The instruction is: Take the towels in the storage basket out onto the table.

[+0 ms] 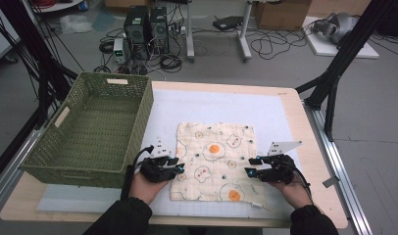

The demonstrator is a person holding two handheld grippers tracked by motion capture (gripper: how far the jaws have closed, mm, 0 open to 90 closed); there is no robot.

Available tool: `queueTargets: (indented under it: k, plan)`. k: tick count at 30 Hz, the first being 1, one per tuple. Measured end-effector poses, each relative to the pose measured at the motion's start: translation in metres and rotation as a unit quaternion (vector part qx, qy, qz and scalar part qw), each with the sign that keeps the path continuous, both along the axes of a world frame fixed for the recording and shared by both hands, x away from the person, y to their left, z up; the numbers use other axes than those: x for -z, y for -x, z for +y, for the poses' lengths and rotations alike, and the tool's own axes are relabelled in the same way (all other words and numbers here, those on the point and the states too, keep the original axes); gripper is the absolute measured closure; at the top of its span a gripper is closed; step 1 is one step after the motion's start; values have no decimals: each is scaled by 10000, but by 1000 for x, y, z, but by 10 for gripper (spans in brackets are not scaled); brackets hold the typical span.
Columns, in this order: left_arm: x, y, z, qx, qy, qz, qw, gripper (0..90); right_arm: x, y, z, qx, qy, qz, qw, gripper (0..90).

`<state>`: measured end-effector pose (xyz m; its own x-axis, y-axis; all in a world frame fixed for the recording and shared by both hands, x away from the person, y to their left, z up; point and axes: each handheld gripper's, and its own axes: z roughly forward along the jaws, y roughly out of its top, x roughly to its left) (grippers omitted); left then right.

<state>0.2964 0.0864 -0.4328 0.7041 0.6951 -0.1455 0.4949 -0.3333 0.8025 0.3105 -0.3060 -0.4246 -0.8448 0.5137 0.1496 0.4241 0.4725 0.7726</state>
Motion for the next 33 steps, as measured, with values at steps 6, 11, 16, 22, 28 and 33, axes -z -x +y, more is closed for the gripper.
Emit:
queueTargets:
  k: [6, 11, 16, 22, 28, 33]
  plan:
    - [-2, -12, -4, -65, 179, 39, 9998, 611, -2, -11, -1, 100, -55, 47, 9999, 456]
    - [-3, -17, -5, -156, 267, 3, 9995, 592, 0, -17, 1, 127, -60, 72, 9999, 447]
    - [-7, -24, -6, -220, 303, -45, 9993, 591, -2, -22, 4, 130, -40, 67, 9999, 447]
    - [-12, -32, -7, -288, 291, -58, 9991, 585, -4, -27, 7, 116, -64, 46, 9999, 449]
    - [-21, -40, -11, -298, 281, -106, 9991, 583, -7, -32, 7, 125, -8, -1, 9999, 452]
    - [-22, -42, -13, -286, 233, -104, 9993, 582, -6, -36, 7, 130, 28, 20, 9999, 447]
